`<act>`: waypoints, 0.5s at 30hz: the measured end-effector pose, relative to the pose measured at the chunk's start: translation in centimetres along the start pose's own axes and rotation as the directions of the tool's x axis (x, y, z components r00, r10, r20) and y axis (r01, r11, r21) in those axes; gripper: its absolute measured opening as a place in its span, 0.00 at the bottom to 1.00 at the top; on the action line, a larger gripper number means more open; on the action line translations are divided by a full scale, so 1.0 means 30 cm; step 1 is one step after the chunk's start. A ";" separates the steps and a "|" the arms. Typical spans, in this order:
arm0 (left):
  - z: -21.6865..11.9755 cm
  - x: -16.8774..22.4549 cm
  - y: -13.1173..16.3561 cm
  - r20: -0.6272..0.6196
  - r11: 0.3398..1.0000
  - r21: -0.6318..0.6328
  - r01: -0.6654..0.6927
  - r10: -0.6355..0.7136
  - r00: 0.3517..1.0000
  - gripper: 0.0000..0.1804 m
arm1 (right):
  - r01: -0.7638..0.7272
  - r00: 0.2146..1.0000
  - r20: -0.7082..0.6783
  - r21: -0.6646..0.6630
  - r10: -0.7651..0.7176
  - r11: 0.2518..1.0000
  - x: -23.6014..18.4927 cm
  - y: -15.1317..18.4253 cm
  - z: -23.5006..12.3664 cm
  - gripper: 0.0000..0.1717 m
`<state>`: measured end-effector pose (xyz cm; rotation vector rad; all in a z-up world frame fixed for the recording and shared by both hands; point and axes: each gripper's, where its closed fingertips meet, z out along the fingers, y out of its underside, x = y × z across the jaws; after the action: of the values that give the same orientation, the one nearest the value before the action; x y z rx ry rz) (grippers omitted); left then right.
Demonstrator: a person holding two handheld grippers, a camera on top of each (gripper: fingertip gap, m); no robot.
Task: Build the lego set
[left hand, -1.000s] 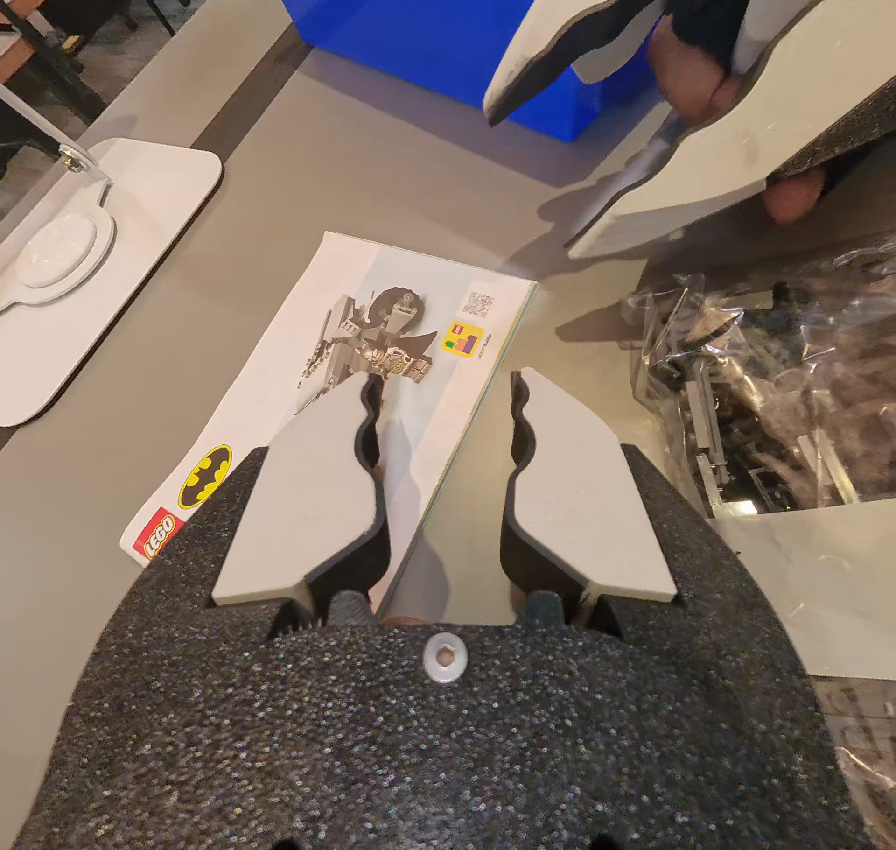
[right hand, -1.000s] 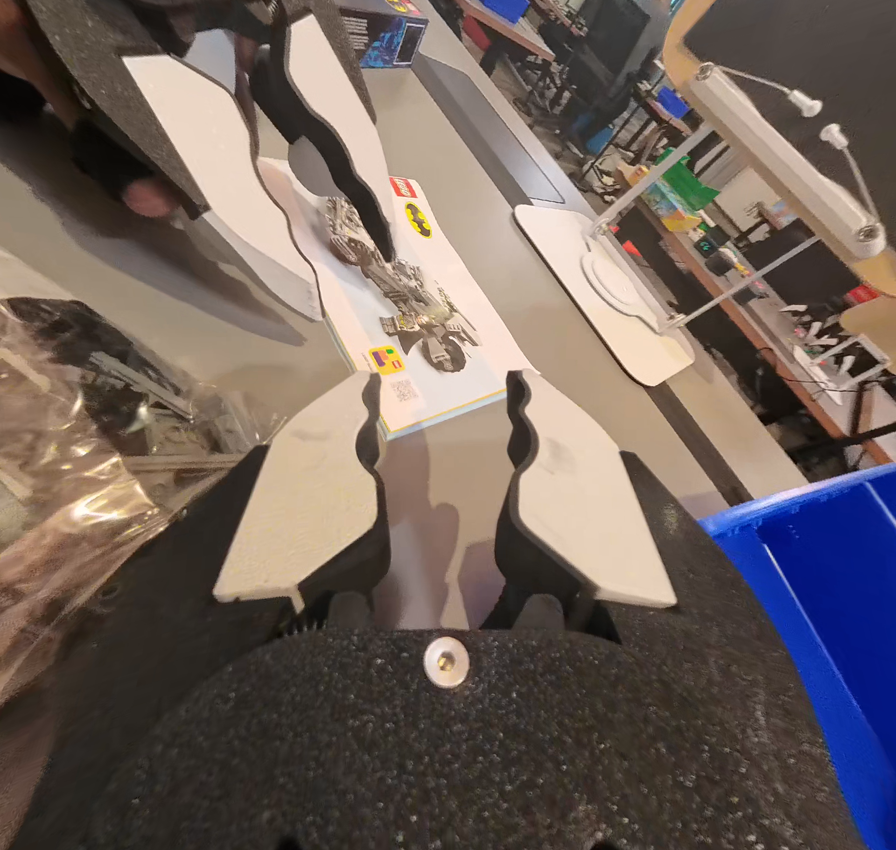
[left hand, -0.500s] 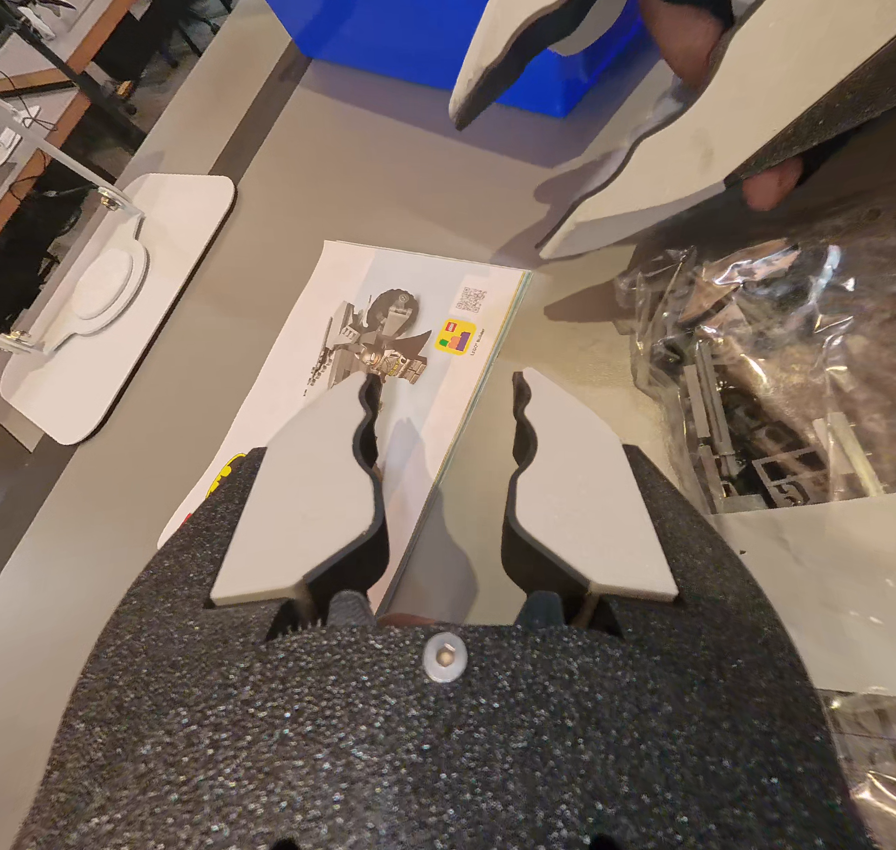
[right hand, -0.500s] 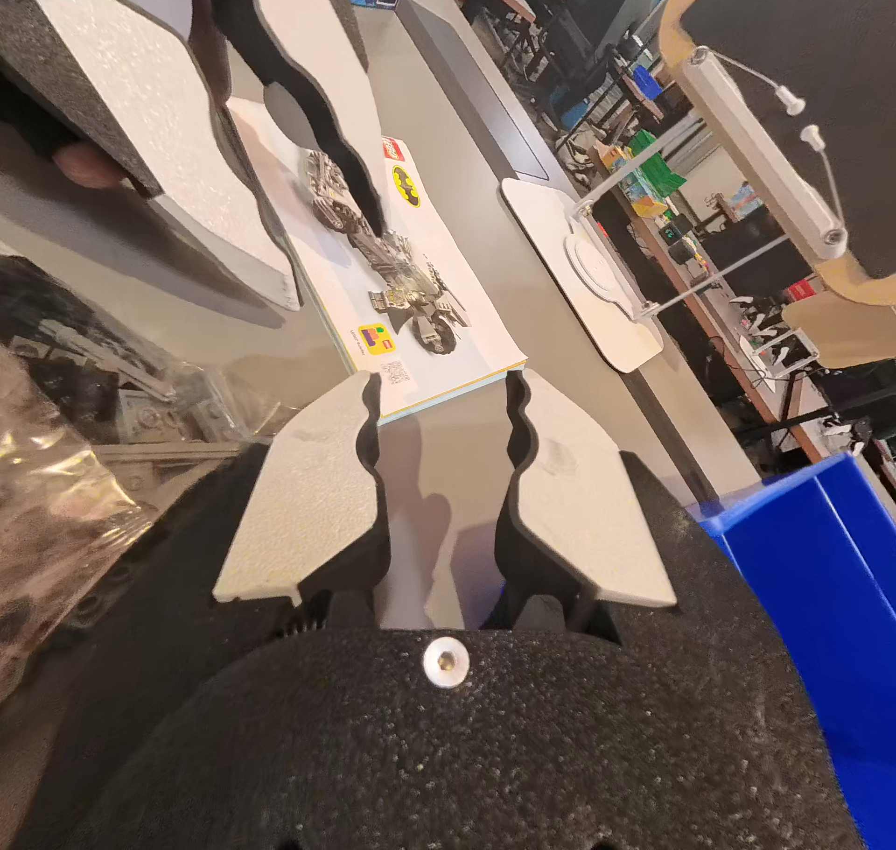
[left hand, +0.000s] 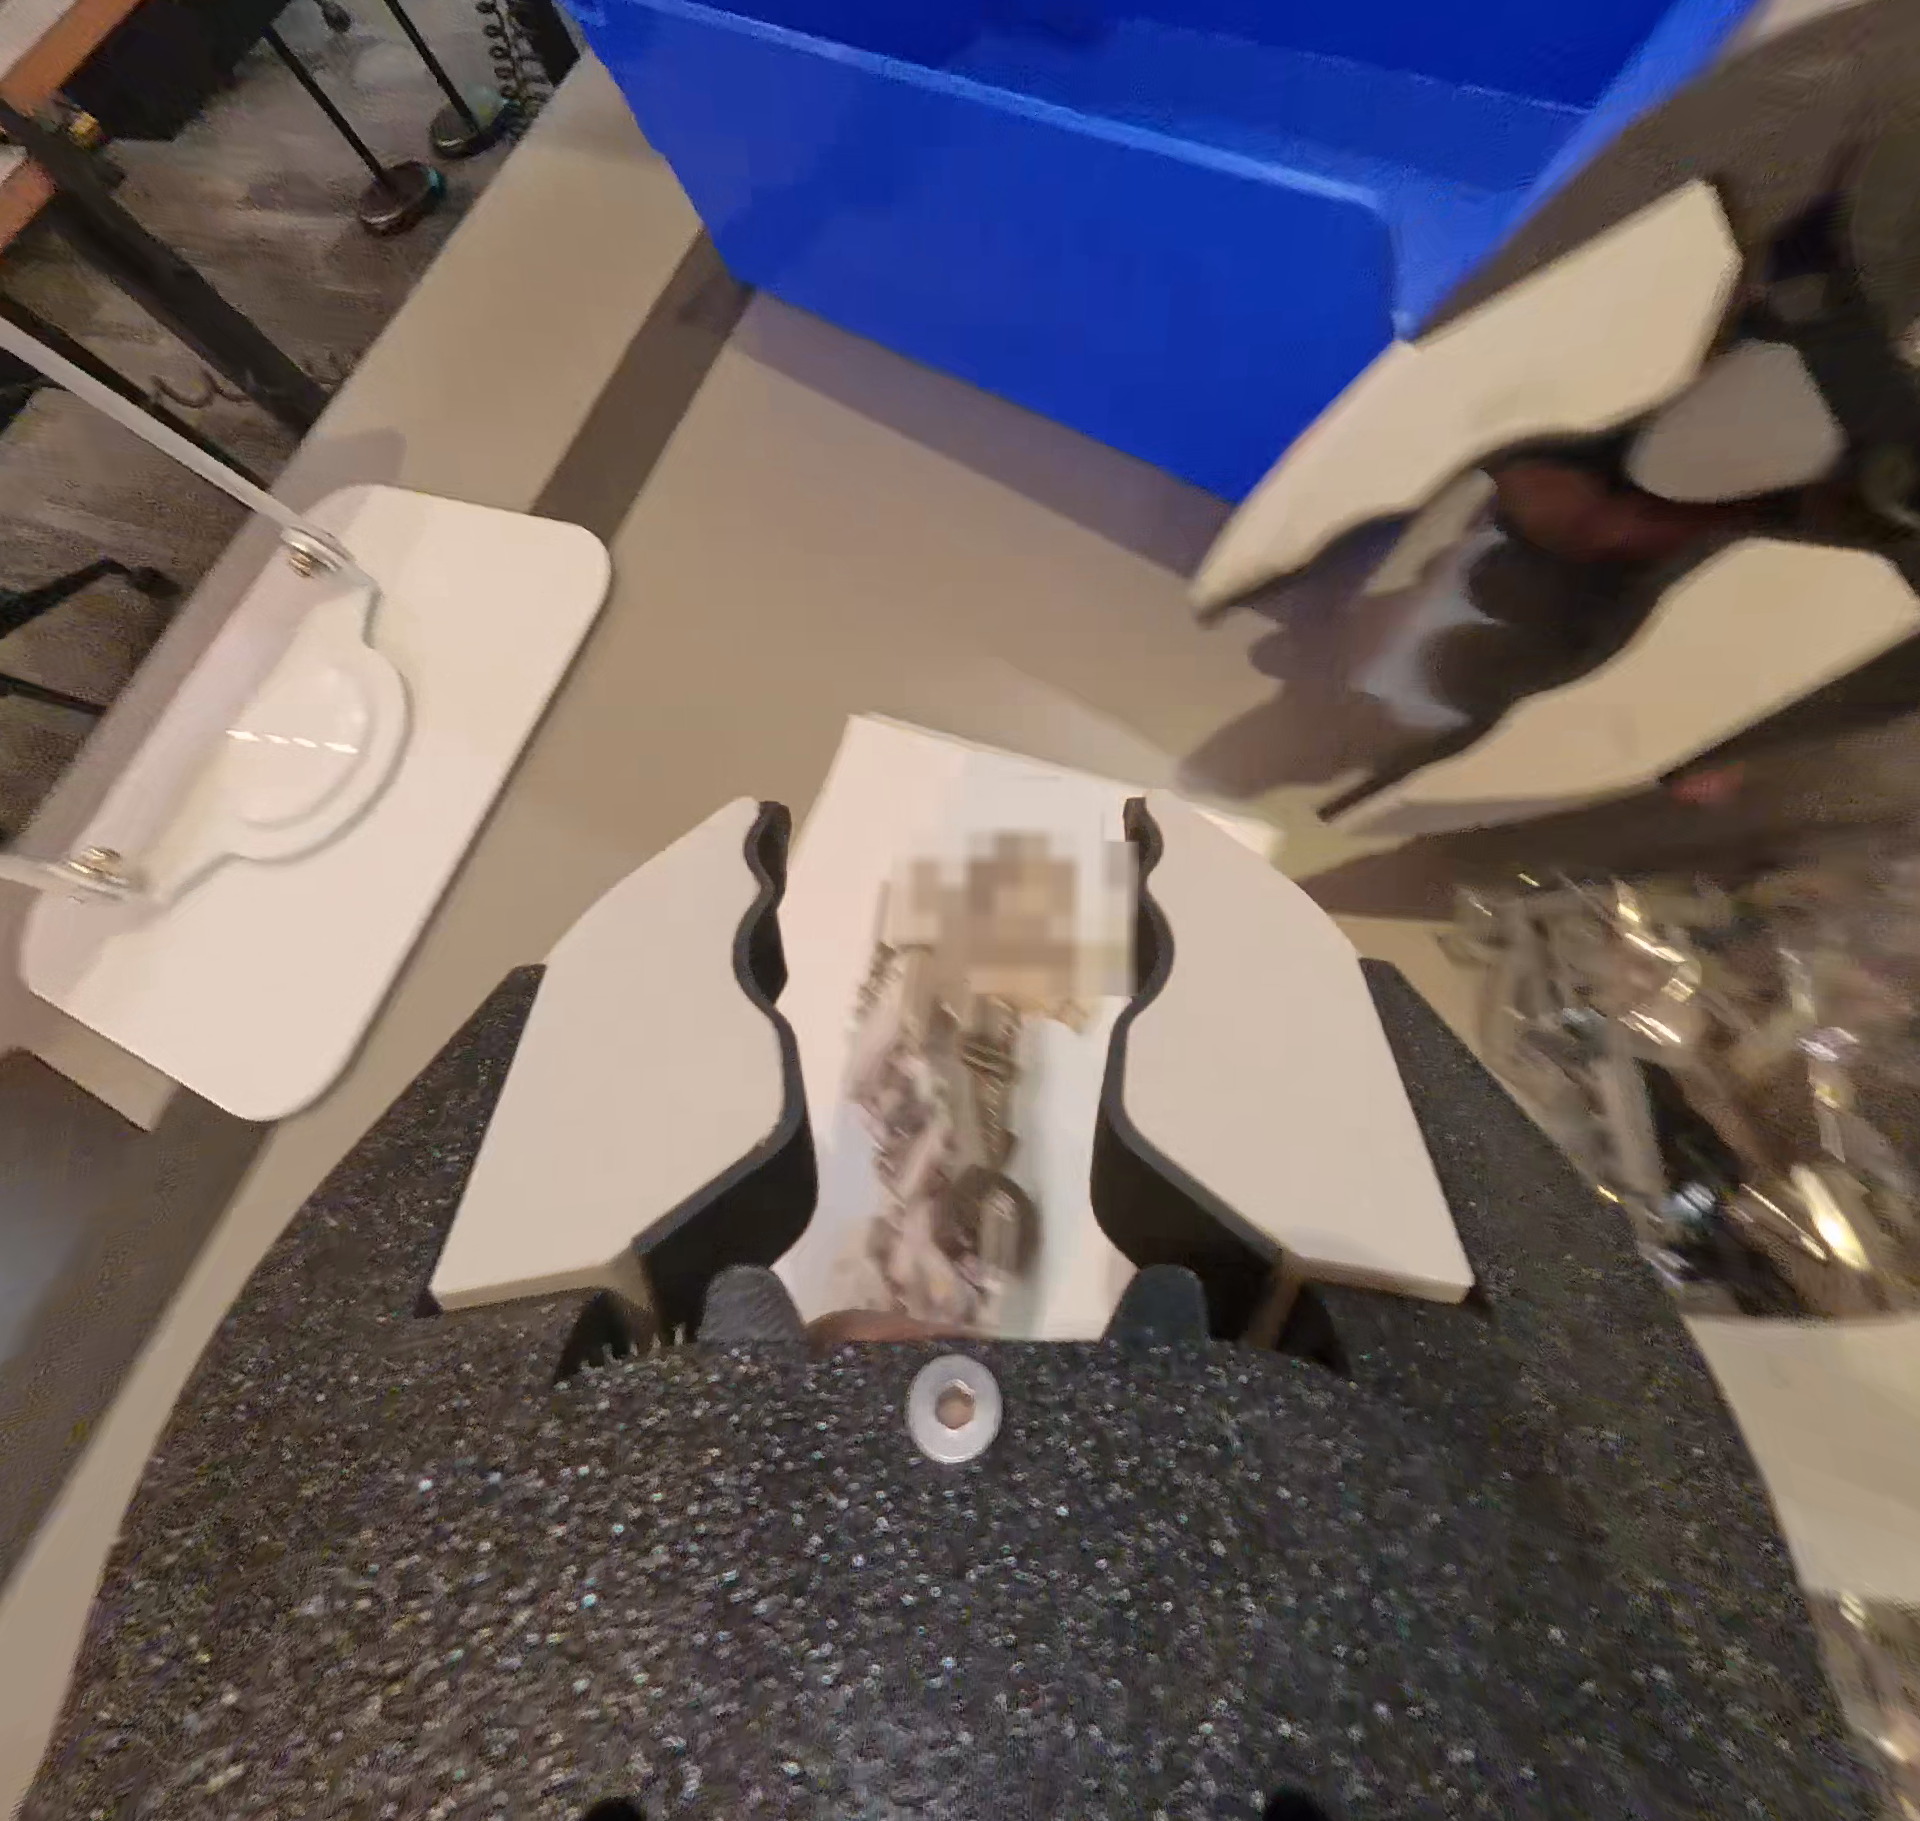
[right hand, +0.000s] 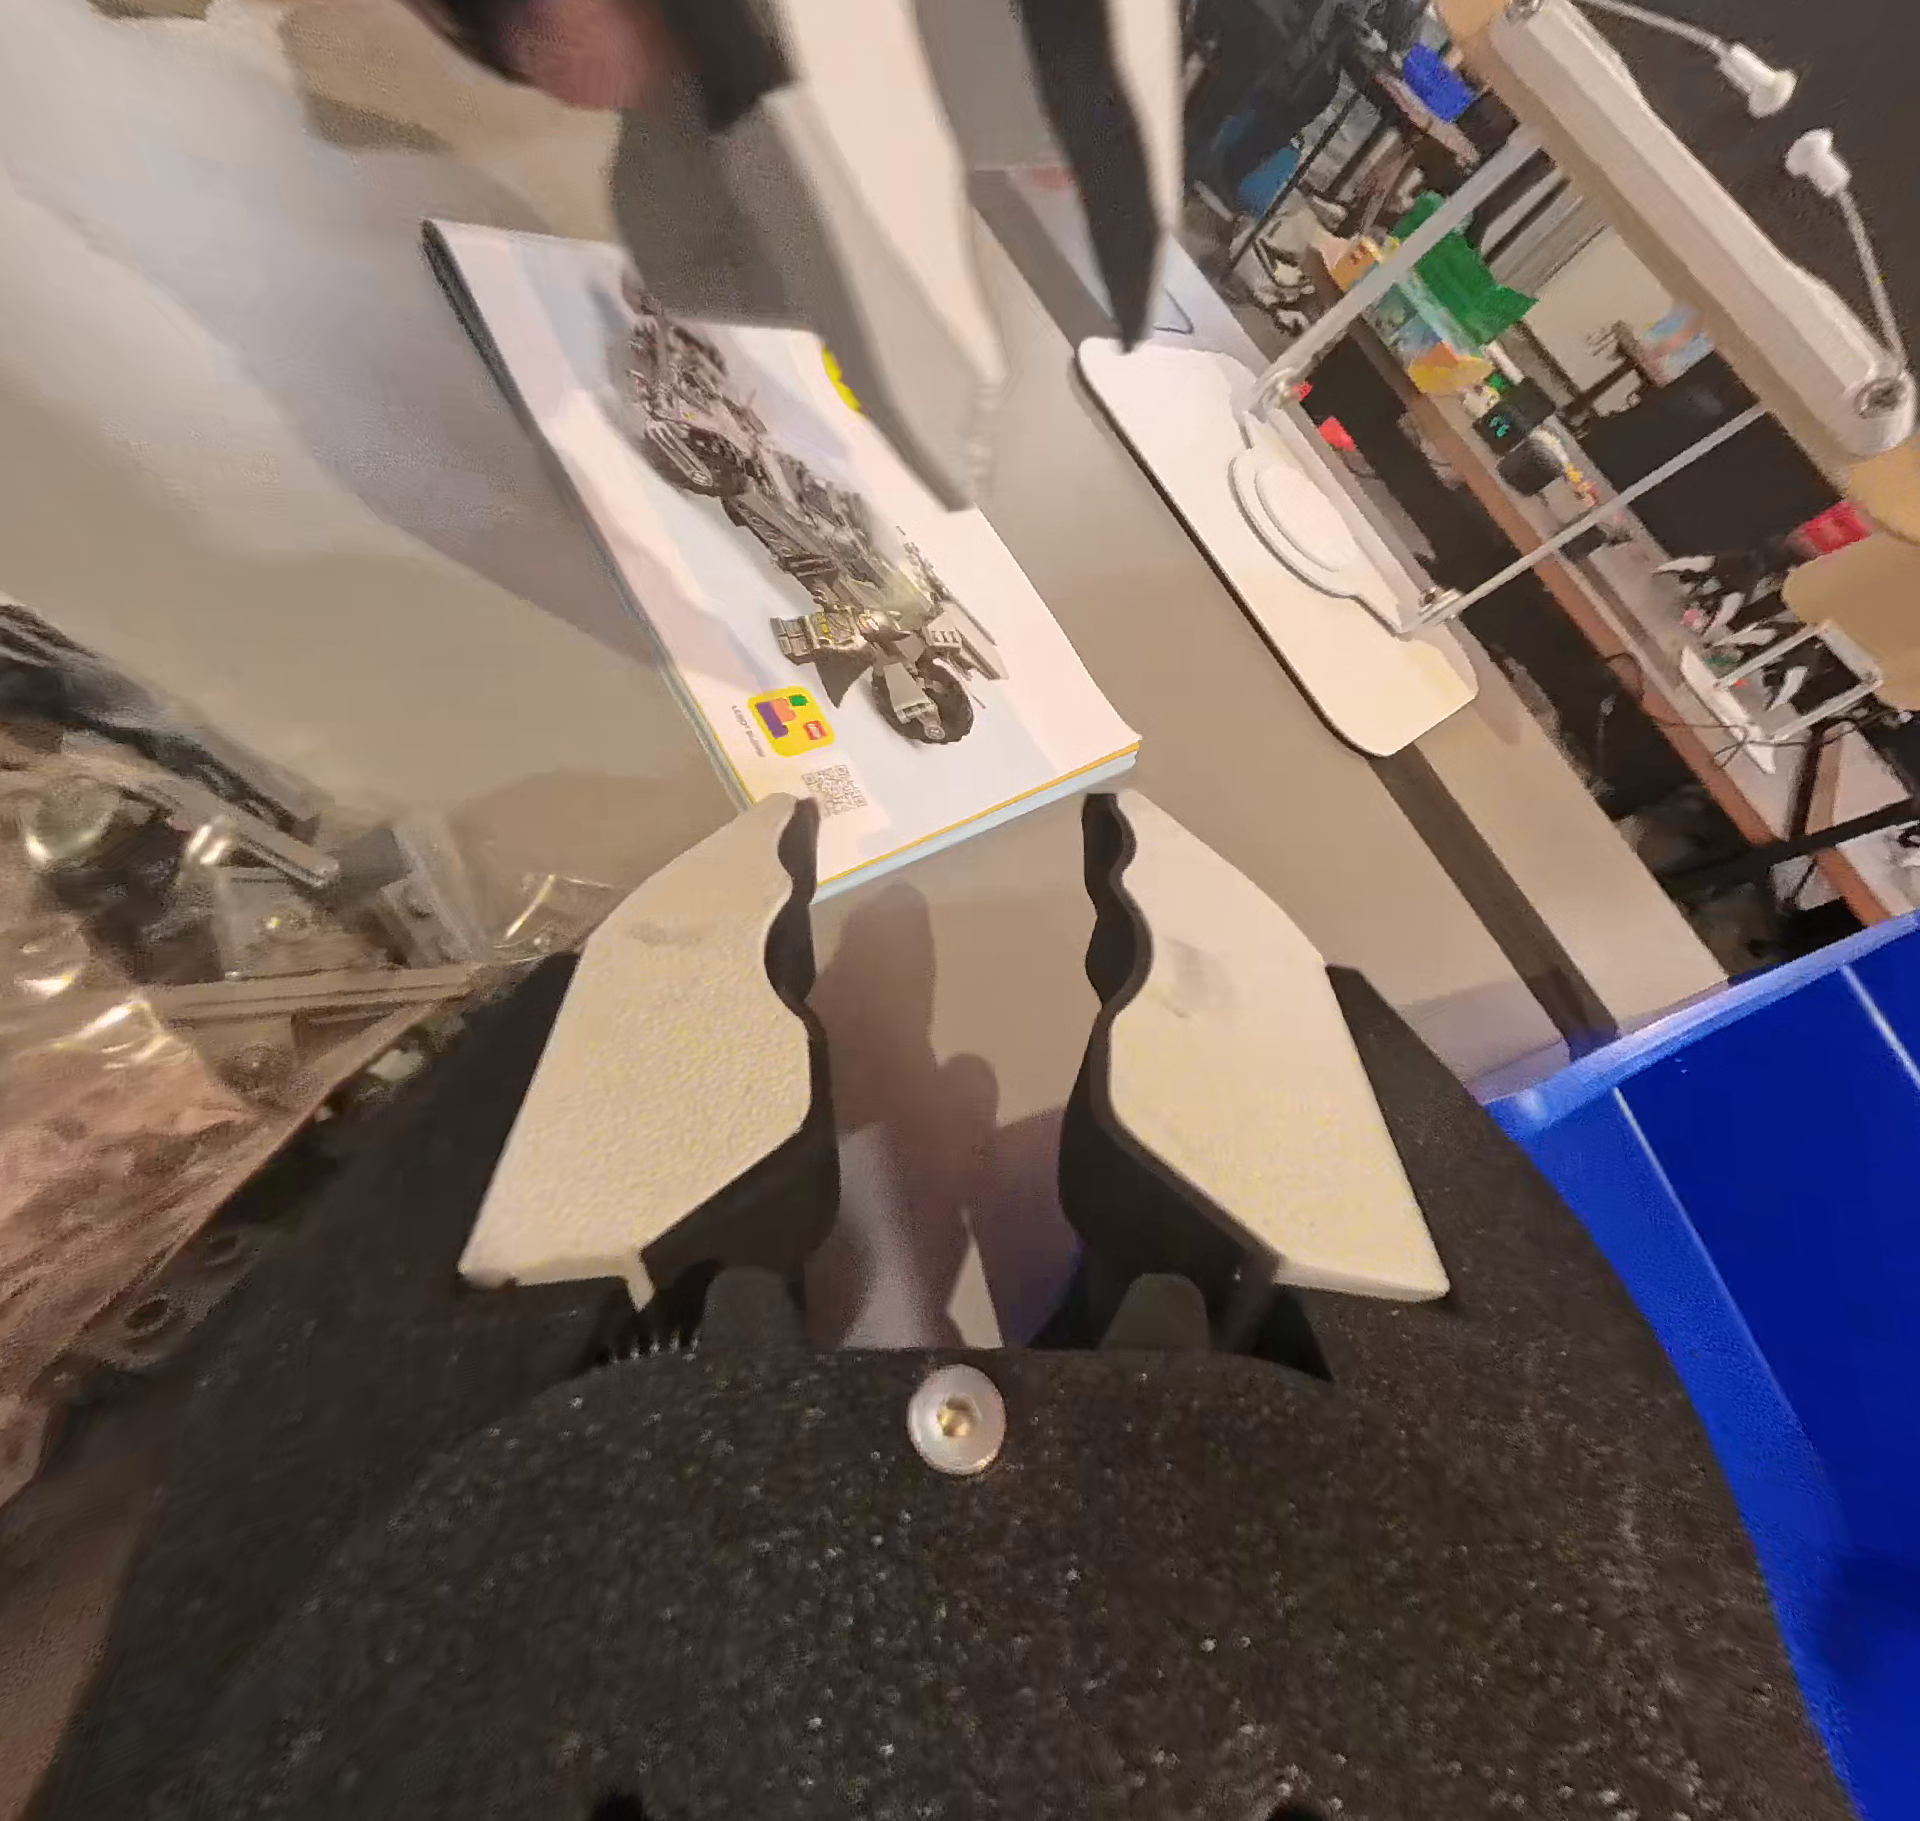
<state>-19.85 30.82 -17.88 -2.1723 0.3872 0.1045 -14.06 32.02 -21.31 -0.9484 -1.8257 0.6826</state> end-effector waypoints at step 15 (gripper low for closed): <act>0.204 -0.084 0.048 -0.226 0.983 -0.178 -0.048 0.006 0.974 0.43 | 0.062 0.997 -0.042 -0.157 -0.069 0.986 -0.002 0.060 0.044 0.30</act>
<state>-22.28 35.54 -22.08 -2.3688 0.5550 -0.0960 -14.67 32.90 -23.28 -0.9930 -1.8807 0.4783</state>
